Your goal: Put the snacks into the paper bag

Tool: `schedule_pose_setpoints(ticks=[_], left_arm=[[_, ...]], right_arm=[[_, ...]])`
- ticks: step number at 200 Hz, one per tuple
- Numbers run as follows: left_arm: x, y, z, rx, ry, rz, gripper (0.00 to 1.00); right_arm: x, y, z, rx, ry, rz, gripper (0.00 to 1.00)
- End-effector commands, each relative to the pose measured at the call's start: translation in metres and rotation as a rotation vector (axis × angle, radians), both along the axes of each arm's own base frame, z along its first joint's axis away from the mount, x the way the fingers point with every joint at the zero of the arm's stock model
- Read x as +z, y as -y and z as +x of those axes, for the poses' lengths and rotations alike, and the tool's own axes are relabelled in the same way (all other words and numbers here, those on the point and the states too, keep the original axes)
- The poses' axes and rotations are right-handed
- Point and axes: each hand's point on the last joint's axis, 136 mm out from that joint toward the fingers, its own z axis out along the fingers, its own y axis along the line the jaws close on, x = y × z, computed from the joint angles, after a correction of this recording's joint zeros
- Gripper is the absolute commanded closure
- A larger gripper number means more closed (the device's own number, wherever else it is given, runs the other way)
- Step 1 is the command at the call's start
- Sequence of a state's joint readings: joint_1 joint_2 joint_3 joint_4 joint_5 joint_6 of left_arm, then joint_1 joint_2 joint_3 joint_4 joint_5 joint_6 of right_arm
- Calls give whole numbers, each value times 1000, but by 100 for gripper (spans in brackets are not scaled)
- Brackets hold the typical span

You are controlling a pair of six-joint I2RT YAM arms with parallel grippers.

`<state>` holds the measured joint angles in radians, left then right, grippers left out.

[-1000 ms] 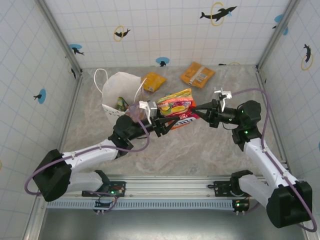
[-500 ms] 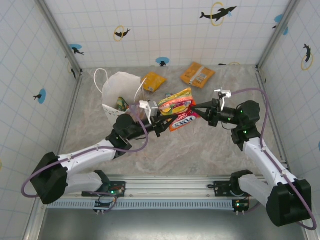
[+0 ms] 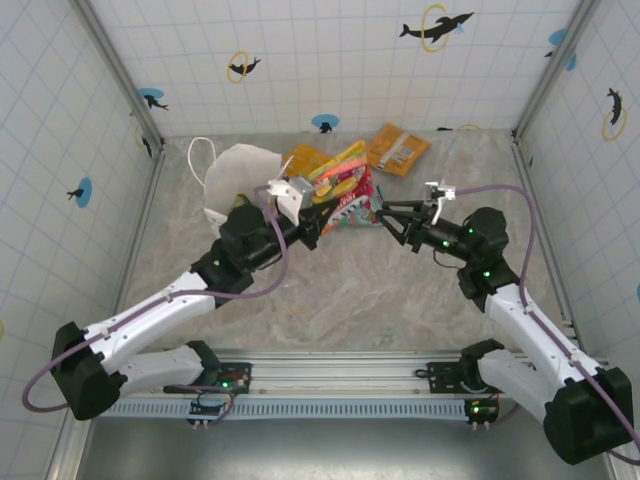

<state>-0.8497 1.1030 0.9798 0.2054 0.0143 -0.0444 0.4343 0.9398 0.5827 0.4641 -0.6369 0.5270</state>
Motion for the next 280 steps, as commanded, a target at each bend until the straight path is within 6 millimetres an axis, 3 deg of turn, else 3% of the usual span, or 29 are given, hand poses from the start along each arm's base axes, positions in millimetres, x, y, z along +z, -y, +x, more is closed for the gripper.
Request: schedule_pose_setpoints(ticks=[1,51,82,137,167,224,280], left_arm=[[40,-20,19,154,89,98,100],[89,-52,49,377,162,200,100],[92,-92,72,520,111,255,100],[42,-152,86,670,-118,418,100],[9,-171,84,677,-255,484,100],[-52,-183,79,613,-502,614,100],[-76,-186,81,600,-617,694,99]], right_arm=[[-7,-7,11,-71,18,-75,53],[-32,-33,4,-33,-3,-183,53],[-47,-36,2,-33,-27,-207,53],[-69,-36,0,-28,-82,-249,54],[-79,-37,0,-24,-108,-269,54],[-90,-39,0,-37,-139,-299,54],[-98,-38,0,-49,-151,-330,55]])
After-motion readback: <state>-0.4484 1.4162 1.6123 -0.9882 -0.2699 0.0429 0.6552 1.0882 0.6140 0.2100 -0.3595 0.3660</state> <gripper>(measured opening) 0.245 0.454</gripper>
